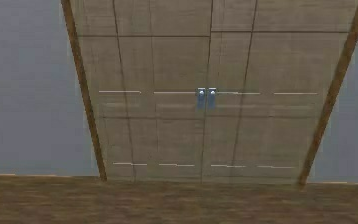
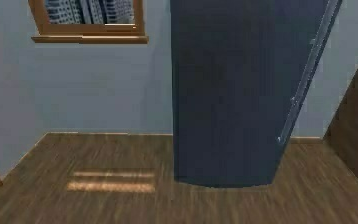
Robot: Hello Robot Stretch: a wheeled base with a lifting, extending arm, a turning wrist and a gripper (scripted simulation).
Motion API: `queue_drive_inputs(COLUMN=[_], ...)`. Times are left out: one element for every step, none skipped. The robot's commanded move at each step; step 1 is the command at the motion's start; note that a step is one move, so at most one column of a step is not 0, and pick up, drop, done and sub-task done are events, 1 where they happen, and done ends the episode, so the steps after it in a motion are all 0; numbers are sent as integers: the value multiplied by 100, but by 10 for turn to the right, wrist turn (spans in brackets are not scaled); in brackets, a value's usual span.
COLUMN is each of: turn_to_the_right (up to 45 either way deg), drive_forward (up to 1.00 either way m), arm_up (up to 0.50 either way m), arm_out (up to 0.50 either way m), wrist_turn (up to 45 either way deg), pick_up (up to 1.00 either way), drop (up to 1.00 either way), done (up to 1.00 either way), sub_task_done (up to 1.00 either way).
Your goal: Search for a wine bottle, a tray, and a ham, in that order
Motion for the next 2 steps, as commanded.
queue_drive_inputs(turn_to_the_right=[240, 0], drive_forward=[0, 5], arm_up=[0, 0], arm_out=[0, 0], wrist_turn=[0, 0], pick_up=[0, 0], drop=[0, 0], done=[0, 0], sub_task_done=[0, 0])
